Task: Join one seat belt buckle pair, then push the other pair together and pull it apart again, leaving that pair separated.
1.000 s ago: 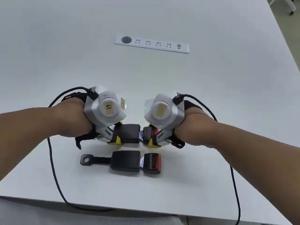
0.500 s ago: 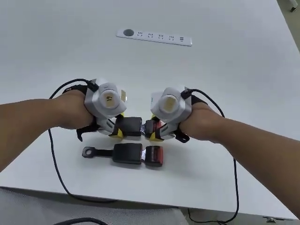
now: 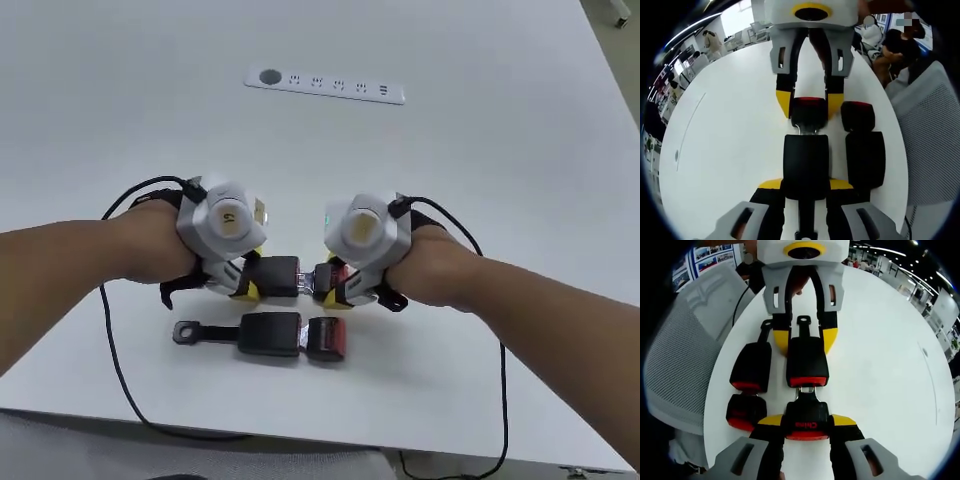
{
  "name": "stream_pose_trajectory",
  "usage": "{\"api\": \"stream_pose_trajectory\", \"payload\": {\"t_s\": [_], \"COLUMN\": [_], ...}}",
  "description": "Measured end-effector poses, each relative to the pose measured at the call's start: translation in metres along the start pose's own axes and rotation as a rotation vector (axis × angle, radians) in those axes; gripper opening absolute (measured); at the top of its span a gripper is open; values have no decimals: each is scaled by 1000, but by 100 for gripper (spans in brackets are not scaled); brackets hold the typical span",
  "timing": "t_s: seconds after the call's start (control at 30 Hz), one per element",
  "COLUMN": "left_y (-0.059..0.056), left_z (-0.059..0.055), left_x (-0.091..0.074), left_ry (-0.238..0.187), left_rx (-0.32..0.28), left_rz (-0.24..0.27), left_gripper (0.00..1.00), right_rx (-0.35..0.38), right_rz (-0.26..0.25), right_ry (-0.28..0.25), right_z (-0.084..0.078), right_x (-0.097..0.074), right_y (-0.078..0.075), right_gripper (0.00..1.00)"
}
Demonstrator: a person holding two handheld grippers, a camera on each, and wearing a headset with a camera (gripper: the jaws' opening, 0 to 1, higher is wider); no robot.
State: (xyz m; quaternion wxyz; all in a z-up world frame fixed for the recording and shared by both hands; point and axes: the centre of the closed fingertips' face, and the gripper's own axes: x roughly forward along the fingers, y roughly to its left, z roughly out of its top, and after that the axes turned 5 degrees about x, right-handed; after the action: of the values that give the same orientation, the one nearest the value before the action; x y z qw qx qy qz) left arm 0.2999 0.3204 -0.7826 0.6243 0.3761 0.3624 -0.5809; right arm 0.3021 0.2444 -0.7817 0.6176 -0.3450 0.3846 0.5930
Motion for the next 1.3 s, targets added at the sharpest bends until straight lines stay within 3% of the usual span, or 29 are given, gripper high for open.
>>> {"api": "stream_pose_trajectory", "payload": {"t_s": [0.4,0.73,1.1,1.3], "left_y": [1,-2,-3,-2], "left_z": [0,2,3,2], "left_x": [1,0,-2,-1], "left_ry": [-5,1,4,1], "left_rx": [12,32,25,19], "left_rz": [-5,-17,-17,-17], "left_gripper": [31,32,32,32], "right_rx": [12,49,64,97], "right_rz": [-8,-33,-55,-73], "right_ry": [-67,-68,-36,-24], "right_z": [-6,-38,-72,-81], "right_x": [-7,-17,-33,-43], "right_y": [2,-1,-2,0], "right_gripper": [32,32,33,33]}}
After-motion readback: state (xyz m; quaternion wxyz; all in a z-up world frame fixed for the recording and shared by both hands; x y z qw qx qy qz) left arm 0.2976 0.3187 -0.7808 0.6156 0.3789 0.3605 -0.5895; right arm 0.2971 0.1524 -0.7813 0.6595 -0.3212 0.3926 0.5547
